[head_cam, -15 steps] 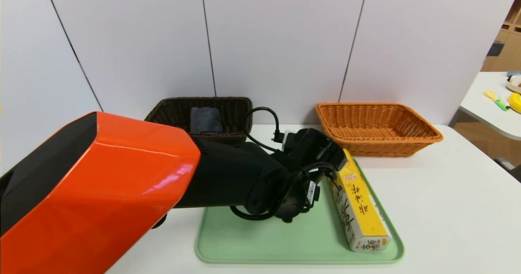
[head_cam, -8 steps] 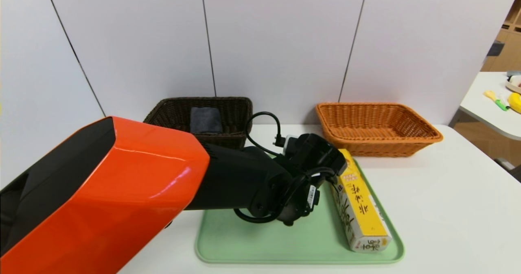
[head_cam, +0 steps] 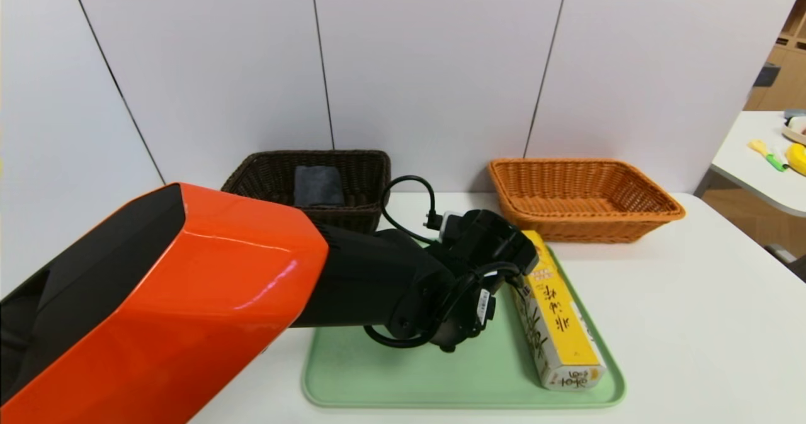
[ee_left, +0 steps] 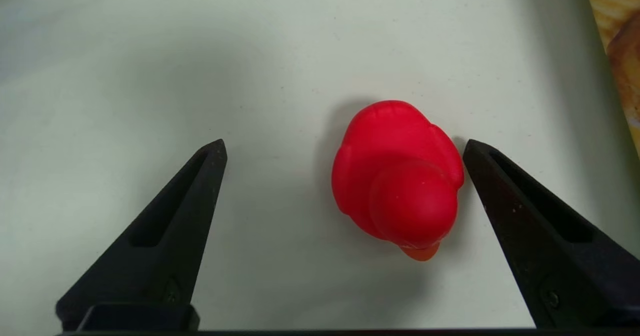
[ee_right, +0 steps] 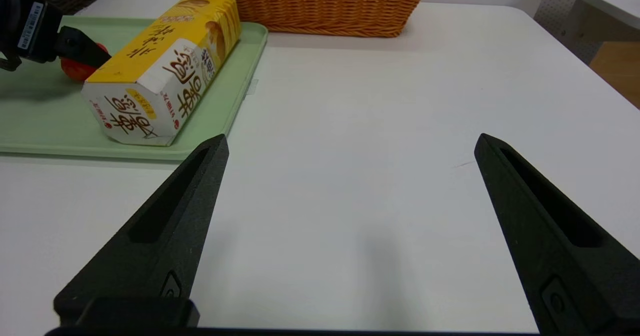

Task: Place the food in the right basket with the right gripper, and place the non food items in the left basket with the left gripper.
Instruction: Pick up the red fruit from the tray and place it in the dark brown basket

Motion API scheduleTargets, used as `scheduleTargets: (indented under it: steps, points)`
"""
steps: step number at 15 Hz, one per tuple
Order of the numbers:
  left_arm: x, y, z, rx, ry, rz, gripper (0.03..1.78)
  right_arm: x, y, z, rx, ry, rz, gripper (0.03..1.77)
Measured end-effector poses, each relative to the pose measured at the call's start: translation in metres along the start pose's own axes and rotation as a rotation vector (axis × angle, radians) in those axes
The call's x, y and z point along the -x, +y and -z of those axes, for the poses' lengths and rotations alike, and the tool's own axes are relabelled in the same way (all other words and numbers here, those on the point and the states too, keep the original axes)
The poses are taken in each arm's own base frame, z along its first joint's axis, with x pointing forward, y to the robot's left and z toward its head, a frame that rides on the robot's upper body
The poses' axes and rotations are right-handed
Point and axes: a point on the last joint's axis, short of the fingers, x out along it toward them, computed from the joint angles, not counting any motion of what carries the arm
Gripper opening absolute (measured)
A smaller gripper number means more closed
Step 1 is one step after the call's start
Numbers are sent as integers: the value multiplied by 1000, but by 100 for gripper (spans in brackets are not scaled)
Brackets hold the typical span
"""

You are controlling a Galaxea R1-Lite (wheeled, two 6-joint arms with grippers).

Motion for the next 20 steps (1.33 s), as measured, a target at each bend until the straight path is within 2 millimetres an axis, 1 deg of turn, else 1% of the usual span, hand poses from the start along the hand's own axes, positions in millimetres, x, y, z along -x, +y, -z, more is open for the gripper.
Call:
scheduleTargets:
  steps: [4,6,7,8,12,15,17,20]
  points:
    - [0,0,1,-2,3,-1,107,0,0,0,0,0,0,170]
    - [0,0,1,-3,4,-1,86,0,0,0,0,0,0,170]
    - [0,0,1,-3,3,0,79,0,0,0,0,1,0,170]
    - [0,0,1,-4,3,1,74,0,0,0,0,1,0,170]
    - [3,1,-1,-2,-1,4,72,0,0,0,0,0,0,170]
    - [11,5,-4,1,-4,4,71,0,0,0,0,0,0,170]
    - [19,12,-10,7,-12,-2,70,0,0,0,0,0,0,170]
    - [33,30,-28,44,-54,-13,68,0,0,0,0,0,0,170]
